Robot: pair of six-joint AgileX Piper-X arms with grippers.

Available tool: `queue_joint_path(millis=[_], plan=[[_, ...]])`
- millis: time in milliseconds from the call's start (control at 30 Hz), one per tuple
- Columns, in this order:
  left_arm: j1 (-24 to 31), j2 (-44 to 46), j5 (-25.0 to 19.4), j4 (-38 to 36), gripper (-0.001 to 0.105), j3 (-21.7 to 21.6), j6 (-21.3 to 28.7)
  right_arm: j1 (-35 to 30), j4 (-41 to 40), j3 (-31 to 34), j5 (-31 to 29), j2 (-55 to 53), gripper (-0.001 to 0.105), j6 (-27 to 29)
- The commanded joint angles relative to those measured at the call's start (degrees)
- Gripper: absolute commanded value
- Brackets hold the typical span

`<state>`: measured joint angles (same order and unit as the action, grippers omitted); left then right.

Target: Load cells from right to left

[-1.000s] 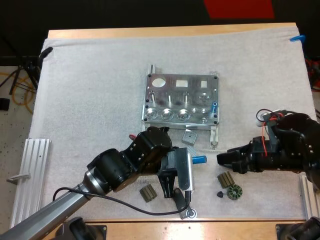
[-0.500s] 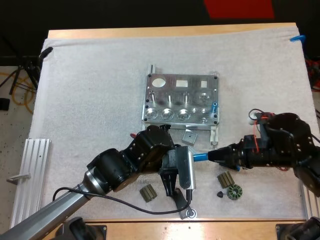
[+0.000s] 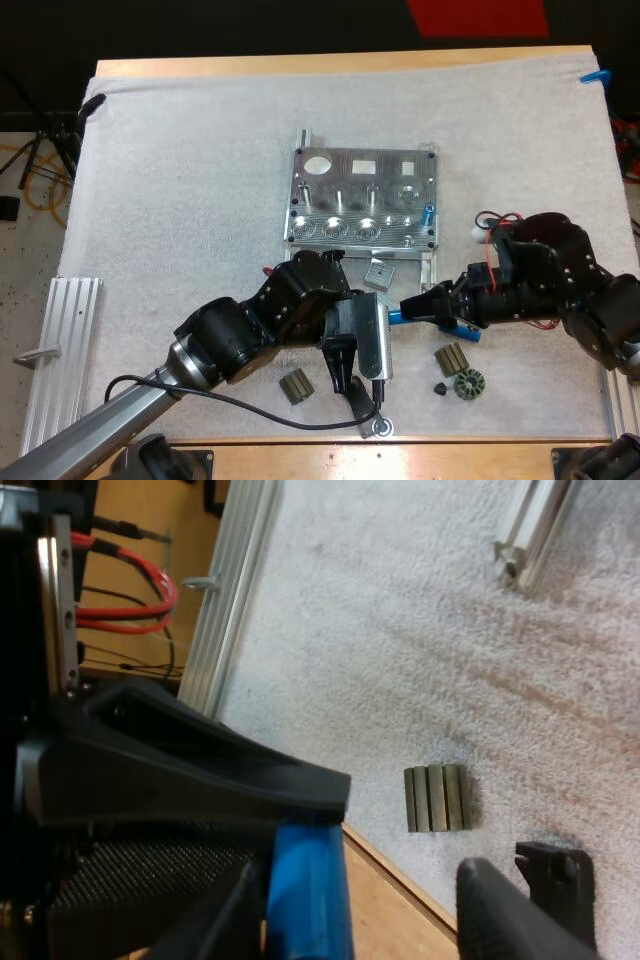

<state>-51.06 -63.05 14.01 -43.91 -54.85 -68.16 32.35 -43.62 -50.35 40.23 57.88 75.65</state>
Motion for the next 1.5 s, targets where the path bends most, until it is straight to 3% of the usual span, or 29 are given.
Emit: queue_joint_path(millis=[0, 433, 500, 667, 1067, 1200, 1367, 1467], plan=[[-0.1, 0.4, 0.4, 1.4, 0.000, -0.3, 0.1, -0.1, 0.5, -0.1, 1.1, -0.1, 0.045, 0.0], [-0.1, 0.4, 0.4, 2.2, 0.000, -0.3, 0.1, -0.1, 0.6, -0.1, 1.1, -0.1, 0.044, -1.9], [-0.1, 0.4, 0.4, 2.2, 0.000, -0.3, 0.1, -0.1, 0.9, -0.1, 1.3, -0.1, 0.041, -2.2], [-0.1, 0.4, 0.4, 2.2, 0.000, -0.3, 0.1, -0.1, 1.4, -0.1, 1.3, -0.1, 0.014, -2.2], [-0.1, 0.4, 0.4, 2.2, 0.001, -0.3, 0.1, -0.1, 1.4, -0.1, 2.5, -0.1, 0.011, -2.1], [-0.1, 0.4, 0.4, 2.2, 0.015, -0.3, 0.1, -0.1, 1.4, -0.1, 2.5, -0.1, 0.011, -0.8], [-0.1, 0.4, 0.4, 1.4, 0.058, -0.3, -0.4, -0.1, 1.4, -0.1, 2.5, -0.1, 0.011, 0.1], [-0.1, 0.7, 0.4, 1.4, 0.065, -0.3, -2.3, -0.1, 1.4, -0.1, 2.5, -0.1, 0.011, 1.8]])
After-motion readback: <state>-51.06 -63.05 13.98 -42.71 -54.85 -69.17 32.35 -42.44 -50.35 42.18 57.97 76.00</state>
